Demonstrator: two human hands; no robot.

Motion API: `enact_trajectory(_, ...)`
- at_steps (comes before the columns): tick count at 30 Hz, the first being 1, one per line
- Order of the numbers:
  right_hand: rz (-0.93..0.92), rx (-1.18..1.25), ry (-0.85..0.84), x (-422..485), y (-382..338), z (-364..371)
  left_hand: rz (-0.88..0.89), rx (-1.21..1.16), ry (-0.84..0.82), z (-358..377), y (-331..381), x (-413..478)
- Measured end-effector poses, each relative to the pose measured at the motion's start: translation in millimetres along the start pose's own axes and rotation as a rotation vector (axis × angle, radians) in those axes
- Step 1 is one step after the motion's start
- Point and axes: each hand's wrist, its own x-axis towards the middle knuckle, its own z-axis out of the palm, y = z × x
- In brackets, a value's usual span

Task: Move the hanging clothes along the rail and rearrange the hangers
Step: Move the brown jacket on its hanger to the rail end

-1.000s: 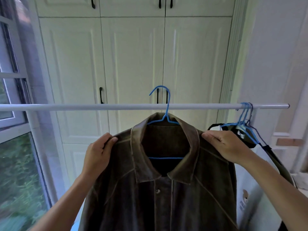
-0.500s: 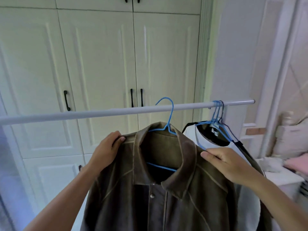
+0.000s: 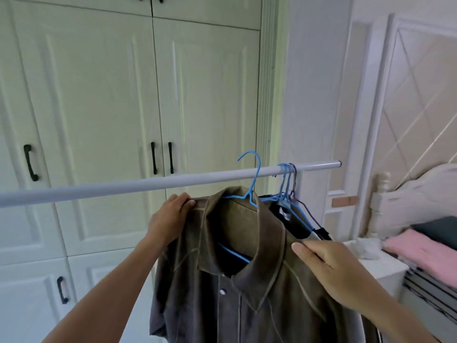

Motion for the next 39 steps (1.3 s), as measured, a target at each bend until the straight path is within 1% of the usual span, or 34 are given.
enact_trajectory(2, 0.041, 0.050, 0.039, 3, 8, 1, 0.008, 0.020, -0.033, 12, 11, 17)
enact_trajectory(6, 0.133, 0.102, 0.063, 8, 18, -3, 0.044, 0.048, -0.068, 38, 28, 42)
enact_trajectory(10, 0.208, 0.108, 0.033, 8, 28, -1, 0.056, 0.059, -0.124, 69, 39, 58)
enact_trajectory(15, 0.290, 0.030, -0.006, 5, 28, 7, 0.017, 0.022, -0.210, 102, 45, 63)
enact_trajectory(17, 0.328, -0.008, -0.030, 4, 24, 9, -0.011, -0.028, -0.241, 115, 39, 65)
enact_trajectory(20, 0.311, -0.031, -0.023, 5, 24, 17, -0.060, -0.203, -0.249, 131, 31, 66)
enact_trajectory(22, 0.309, -0.021, 0.001, 4, 25, 21, -0.140, -0.327, -0.231, 136, 33, 63)
enact_trajectory(25, 0.289, 0.025, -0.003, -2, 20, 23, -0.235, -0.436, -0.124, 127, 47, 44)
enact_trajectory(27, 0.280, 0.074, 0.017, -9, 18, 25, -0.261, -0.503, 0.027, 110, 64, 22)
enact_trajectory(29, 0.297, 0.172, 0.074, -20, 19, 30, -0.239, -0.567, 0.173, 92, 89, -10)
enact_trajectory(31, 0.334, 0.328, 0.161, -35, 15, 35, -0.177, -0.599, 0.226, 78, 119, -48)
enact_trajectory(33, 0.401, 0.459, 0.220, -53, 9, 38, -0.115, -0.626, 0.233, 70, 148, -85)
enact_trajectory(34, 0.426, 0.491, 0.220, -62, 7, 39, -0.091, -0.642, 0.221, 69, 161, -101)
enact_trajectory(37, 0.408, 0.490, 0.097, -84, 11, 36, -0.080, -0.631, 0.081, 72, 197, -140)
enact_trajectory(39, 0.374, 0.488, 0.059, -93, 14, 28, -0.116, -0.541, 0.018, 80, 211, -153)
